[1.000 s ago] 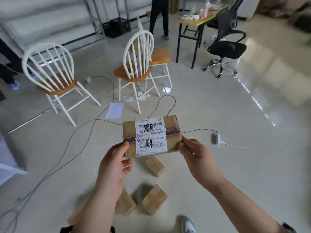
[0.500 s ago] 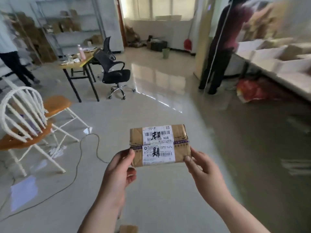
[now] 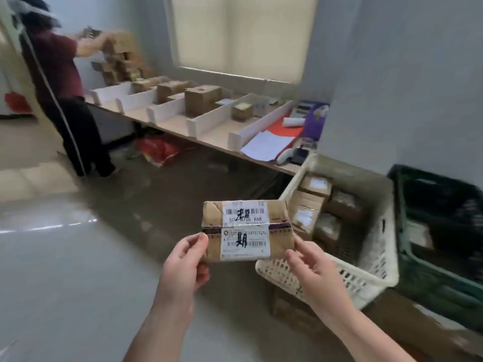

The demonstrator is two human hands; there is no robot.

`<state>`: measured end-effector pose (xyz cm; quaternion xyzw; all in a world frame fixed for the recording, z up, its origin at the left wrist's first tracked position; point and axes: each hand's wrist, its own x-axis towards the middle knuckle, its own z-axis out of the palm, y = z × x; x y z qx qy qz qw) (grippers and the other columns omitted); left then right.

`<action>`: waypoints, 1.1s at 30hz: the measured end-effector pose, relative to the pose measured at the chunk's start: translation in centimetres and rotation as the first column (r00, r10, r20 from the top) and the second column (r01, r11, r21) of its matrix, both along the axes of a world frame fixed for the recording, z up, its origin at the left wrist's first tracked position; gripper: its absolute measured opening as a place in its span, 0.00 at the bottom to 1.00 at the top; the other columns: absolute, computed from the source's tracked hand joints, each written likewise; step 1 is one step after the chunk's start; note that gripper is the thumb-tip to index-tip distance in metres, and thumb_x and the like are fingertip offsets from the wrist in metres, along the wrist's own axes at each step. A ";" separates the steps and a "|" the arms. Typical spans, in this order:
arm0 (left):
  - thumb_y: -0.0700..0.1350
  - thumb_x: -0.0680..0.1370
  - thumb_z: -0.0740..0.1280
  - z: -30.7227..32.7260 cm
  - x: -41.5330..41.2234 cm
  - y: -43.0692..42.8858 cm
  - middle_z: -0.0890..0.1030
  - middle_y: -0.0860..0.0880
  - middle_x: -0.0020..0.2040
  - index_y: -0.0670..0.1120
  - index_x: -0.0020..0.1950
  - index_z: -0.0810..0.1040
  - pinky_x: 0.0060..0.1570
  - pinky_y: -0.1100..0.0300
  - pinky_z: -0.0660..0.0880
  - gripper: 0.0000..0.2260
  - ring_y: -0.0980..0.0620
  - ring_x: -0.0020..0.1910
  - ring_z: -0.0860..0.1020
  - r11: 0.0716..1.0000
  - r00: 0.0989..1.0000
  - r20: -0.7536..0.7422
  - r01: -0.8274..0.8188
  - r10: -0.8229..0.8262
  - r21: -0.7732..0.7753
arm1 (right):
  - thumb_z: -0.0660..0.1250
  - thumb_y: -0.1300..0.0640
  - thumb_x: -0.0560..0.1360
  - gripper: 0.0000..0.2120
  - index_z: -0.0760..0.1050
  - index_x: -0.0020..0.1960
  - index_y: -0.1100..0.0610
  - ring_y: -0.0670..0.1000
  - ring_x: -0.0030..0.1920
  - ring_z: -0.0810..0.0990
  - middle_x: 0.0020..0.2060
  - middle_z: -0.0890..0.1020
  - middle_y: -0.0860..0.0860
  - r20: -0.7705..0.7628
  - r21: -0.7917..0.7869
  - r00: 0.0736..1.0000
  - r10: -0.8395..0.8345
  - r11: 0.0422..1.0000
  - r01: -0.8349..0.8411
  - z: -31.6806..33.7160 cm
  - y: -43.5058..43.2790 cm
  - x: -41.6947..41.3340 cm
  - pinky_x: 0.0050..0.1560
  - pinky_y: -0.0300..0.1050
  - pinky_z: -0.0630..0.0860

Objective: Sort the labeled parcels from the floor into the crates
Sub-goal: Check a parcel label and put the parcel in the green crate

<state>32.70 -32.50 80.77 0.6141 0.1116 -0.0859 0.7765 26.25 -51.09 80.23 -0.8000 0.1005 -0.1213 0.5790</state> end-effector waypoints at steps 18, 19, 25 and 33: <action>0.48 0.77 0.66 -1.4 8.9 -34.6 0.78 0.46 0.39 0.46 0.51 0.79 0.35 0.60 0.68 0.07 0.53 0.29 0.69 0.634 0.641 -0.117 0.768 -0.759 0.096 | 0.62 0.58 0.79 0.20 0.67 0.70 0.57 0.40 0.52 0.72 0.54 0.74 0.45 -0.203 0.110 0.635 -0.745 0.627 0.771 -2.3 -26.0 -2.1 0.56 0.34 0.64; 0.48 0.77 0.66 -1.8 9.0 -36.2 0.78 0.47 0.38 0.46 0.50 0.79 0.37 0.59 0.69 0.07 0.53 0.30 0.69 0.605 0.614 -0.124 0.789 -0.779 0.108 | 0.61 0.58 0.79 0.20 0.68 0.70 0.56 0.40 0.52 0.72 0.54 0.74 0.45 -0.215 0.119 0.608 -0.764 0.597 0.793 -2.6 -26.9 -2.3 0.56 0.35 0.64; 0.49 0.78 0.65 -5.0 8.0 -44.6 0.81 0.51 0.39 0.49 0.50 0.79 0.42 0.60 0.72 0.06 0.54 0.37 0.76 0.472 0.508 -0.170 0.855 -0.844 0.213 | 0.62 0.60 0.79 0.18 0.71 0.68 0.55 0.44 0.60 0.74 0.60 0.77 0.47 -0.292 0.090 0.488 -0.822 0.485 0.870 -5.6 -33.3 -4.4 0.61 0.39 0.67; 0.55 0.80 0.57 -10.6 6.0 -58.9 0.78 0.50 0.38 0.44 0.44 0.76 0.37 0.59 0.68 0.17 0.53 0.39 0.76 0.240 0.445 -0.201 0.749 -0.873 0.617 | 0.63 0.53 0.78 0.13 0.74 0.61 0.55 0.51 0.58 0.75 0.58 0.77 0.49 -0.525 -0.072 0.443 -0.727 0.557 0.827 -9.2 -49.5 -6.3 0.64 0.48 0.70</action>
